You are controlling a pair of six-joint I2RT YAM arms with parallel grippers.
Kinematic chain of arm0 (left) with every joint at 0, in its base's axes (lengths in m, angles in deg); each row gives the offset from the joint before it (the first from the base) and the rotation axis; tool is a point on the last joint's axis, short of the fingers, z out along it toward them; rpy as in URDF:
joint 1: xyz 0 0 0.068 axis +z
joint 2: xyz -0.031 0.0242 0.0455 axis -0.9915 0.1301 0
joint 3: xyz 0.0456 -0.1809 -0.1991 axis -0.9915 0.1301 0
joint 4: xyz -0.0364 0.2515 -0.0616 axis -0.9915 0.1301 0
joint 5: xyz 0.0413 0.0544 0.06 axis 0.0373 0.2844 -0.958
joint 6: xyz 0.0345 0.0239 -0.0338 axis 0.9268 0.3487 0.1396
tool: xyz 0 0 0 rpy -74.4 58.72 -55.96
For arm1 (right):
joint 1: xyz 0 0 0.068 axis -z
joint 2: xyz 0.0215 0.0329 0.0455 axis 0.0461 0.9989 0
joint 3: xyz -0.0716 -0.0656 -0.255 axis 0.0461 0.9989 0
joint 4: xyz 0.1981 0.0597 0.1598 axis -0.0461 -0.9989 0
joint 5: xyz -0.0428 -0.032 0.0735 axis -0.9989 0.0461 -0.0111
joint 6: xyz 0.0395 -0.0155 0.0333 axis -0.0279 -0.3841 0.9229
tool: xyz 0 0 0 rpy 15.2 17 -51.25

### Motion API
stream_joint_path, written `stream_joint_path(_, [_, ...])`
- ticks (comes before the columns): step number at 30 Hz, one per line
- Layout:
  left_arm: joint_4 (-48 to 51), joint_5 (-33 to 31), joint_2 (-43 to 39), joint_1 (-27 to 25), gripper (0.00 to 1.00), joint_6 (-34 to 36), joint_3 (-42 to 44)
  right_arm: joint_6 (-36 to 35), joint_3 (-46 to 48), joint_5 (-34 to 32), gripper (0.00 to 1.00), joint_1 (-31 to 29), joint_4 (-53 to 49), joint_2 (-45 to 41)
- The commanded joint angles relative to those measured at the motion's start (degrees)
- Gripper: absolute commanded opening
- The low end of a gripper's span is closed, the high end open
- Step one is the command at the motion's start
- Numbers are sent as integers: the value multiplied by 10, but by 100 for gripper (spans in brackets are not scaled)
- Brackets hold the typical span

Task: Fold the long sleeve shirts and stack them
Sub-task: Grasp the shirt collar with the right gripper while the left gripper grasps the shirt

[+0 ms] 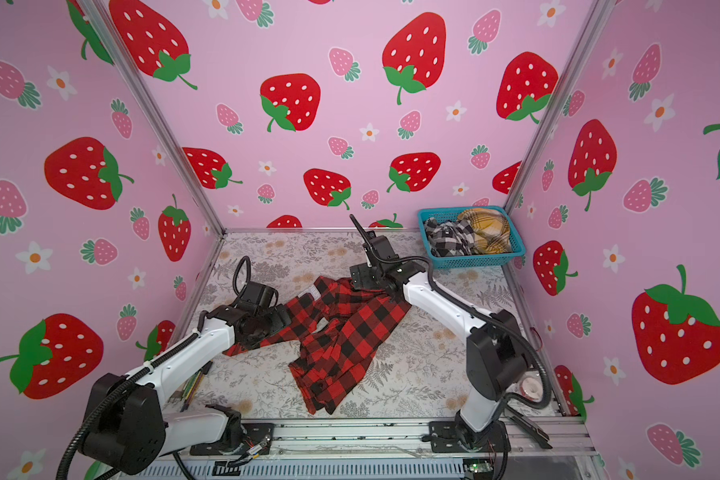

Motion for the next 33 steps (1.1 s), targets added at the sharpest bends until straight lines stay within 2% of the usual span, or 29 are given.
stream_joint_path(1, [27, 16, 9, 6, 99, -64, 31, -52, -82, 17, 94, 3, -57, 86])
stream_joint_path(4, [-7, 38, 24, 16, 99, -81, 43, -56, -156, 22, 72, 3, -93, 168])
stream_joint_path(7, [-27, 35, 58, 17, 98, -96, 33, -52, -209, 28, 59, 2, -130, 228])
stream_joint_path(12, [-45, 37, 114, 24, 92, -123, 12, -50, -212, 51, 57, -1, -142, 260])
stream_joint_path(17, [-63, 26, 136, 33, 83, -111, -3, -35, -196, 78, 59, -2, -127, 267])
stream_joint_path(20, [-71, 20, 152, 43, 70, -96, -14, -24, -212, 74, 53, -2, -133, 290])
stream_joint_path(21, [-75, 21, 158, 48, 63, -91, -17, -21, -217, 70, 46, -2, -135, 295])
stream_joint_path(23, [-87, 28, 165, 56, 46, -79, -22, -19, -229, 59, 23, -1, -140, 304])
stream_joint_path(24, [-89, 27, 168, 60, 35, -73, -28, -20, -234, 53, 15, -1, -142, 304])
stream_joint_path(26, [-91, 26, 171, 68, 4, -57, -44, -23, -250, 47, 3, 0, -145, 294])
stream_joint_path(27, [-89, 22, 172, 73, 0, -49, -54, -24, -253, 48, 0, 1, -142, 282])
stream_joint_path(31, [-68, -9, 156, 94, 0, -21, -127, -28, -259, 48, 0, 2, -105, 190])
stream_joint_path(33, [-58, -45, 127, 99, 0, -5, -173, -30, -261, 50, 0, 2, -84, 137])
